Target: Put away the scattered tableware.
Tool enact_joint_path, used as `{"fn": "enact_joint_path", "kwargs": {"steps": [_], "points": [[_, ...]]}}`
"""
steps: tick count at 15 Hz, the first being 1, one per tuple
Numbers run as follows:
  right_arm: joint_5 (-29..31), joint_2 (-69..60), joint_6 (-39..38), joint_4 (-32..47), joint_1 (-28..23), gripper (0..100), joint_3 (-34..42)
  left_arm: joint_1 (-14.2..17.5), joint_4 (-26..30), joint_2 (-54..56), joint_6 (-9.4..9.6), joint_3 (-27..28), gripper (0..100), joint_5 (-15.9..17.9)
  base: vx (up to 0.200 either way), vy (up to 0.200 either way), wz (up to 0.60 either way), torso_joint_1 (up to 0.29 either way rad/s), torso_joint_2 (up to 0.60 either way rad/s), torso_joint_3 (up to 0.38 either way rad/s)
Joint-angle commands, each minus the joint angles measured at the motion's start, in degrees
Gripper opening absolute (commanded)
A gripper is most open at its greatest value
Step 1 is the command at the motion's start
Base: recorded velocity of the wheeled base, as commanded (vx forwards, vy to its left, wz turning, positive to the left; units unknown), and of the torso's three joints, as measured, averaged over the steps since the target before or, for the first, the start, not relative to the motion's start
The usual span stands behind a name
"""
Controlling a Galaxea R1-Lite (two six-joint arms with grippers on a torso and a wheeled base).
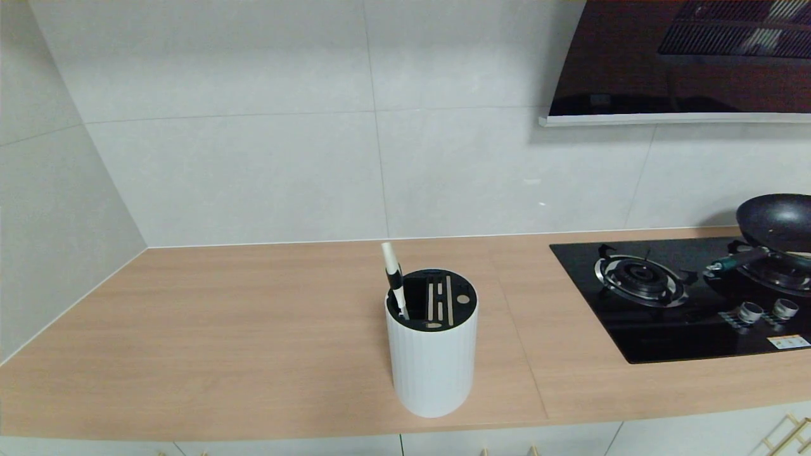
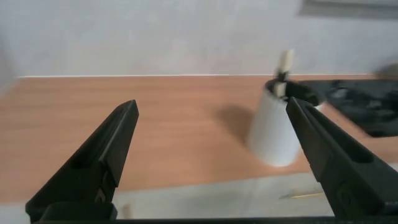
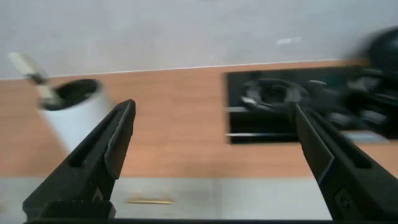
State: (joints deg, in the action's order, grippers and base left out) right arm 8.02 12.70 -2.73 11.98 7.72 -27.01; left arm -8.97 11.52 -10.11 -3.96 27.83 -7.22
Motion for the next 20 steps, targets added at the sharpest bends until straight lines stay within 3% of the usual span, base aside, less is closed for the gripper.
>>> {"fn": "enact_joint_path", "kwargs": {"steps": [1, 2, 4, 6, 7, 9, 10, 11, 12, 13, 14, 16, 17, 20], "points": [[-0.8, -10.9, 1.8, 2.3, -8.3, 100, 3.9, 4.1, -0.6, 4.6, 0.36, -0.6, 100, -1.3, 0.000, 0.000, 0.00, 0.000, 0.00, 0.000], [-1.5, -12.4, 2.3, 2.3, -8.4, 100, 5.4, 6.5, -0.7, 5.5, 0.62, -0.8, 100, -0.8, 0.000, 0.000, 0.00, 0.000, 0.00, 0.000], [-0.4, -12.6, 2.3, 0.4, -8.2, 100, 8.7, 9.4, -0.7, 9.8, 5.02, -4.6, 100, 2.5, 0.000, 0.000, 0.00, 0.000, 0.00, 0.000], [-0.2, -12.6, 1.9, -3.8, -8.2, 100, 13.0, 9.4, -1.9, 10.0, 5.19, -9.1, 100, -0.9, 0.000, 0.000, 0.00, 0.000, 0.00, 0.000], [-0.3, -12.6, 2.0, -10.3, -8.2, 100, 19.5, 9.4, -3.1, 10.0, 5.28, -13.9, 100, -1.0, 0.000, 0.000, 0.00, 0.000, 0.00, 0.000], [-0.6, -12.5, 2.3, -20.9, -8.2, 100, 27.0, 9.4, -9.9, 10.0, 5.46, -22.7, 100, -1.0, 0.000, 0.000, 0.00, 0.000, 0.00, 0.000], [-1.3, -12.6, 2.0, -19.7, -8.2, 100, 26.9, 9.4, -15.2, 10.0, 5.63, -27.7, 100, -0.7, 0.000, 0.000, 0.00, 0.000, 0.00, 0.000], [-1.5, -12.6, 2.1, -18.4, -8.2, 100, 27.0, 9.3, -14.7, 10.1, 5.02, -27.8, 100, 0.1, 0.000, 0.000, 0.00, 0.000, 0.00, 0.000], [-2.0, -12.5, 2.3, -13.2, -8.2, 100, 26.8, 9.3, -13.1, 10.0, 2.29, -27.7, 100, 2.3, 0.000, 0.000, 0.00, 0.000, 0.00, 0.000], [-2.1, -12.6, 2.4, -14.8, -8.1, 100, 27.0, 9.3, -13.1, 10.0, 2.20, -27.7, 100, 3.0, 0.000, 0.000, 0.00, 0.000, 0.00, 0.000], [-2.4, -12.5, 2.3, -14.6, -8.1, 100, 27.0, 9.3, -12.9, 10.0, 3.00, -27.7, 100, 3.5, 0.000, 0.000, 0.00, 0.000, 0.00, 0.000], [-3.8, -12.6, 3.2, -14.5, -8.1, 100, 27.0, 9.3, -11.3, 10.0, 4.75, -27.8, 100, 8.0, 0.000, 0.000, 0.00, 0.000, 0.00, 0.000], [-7.3, -12.5, 3.3, -11.6, -8.1, 100, 26.9, 9.3, -11.3, 10.0, 5.28, -27.7, 100, 8.4, 0.000, 0.000, 0.00, 0.000, 0.00, 0.000], [-8.4, -12.5, 3.0, -12.0, -8.0, 100, 27.0, 9.3, -11.3, 10.0, 4.93, -27.7, 100, 8.4, 0.000, 0.000, 0.00, 0.000, 0.00, 0.000]]}}
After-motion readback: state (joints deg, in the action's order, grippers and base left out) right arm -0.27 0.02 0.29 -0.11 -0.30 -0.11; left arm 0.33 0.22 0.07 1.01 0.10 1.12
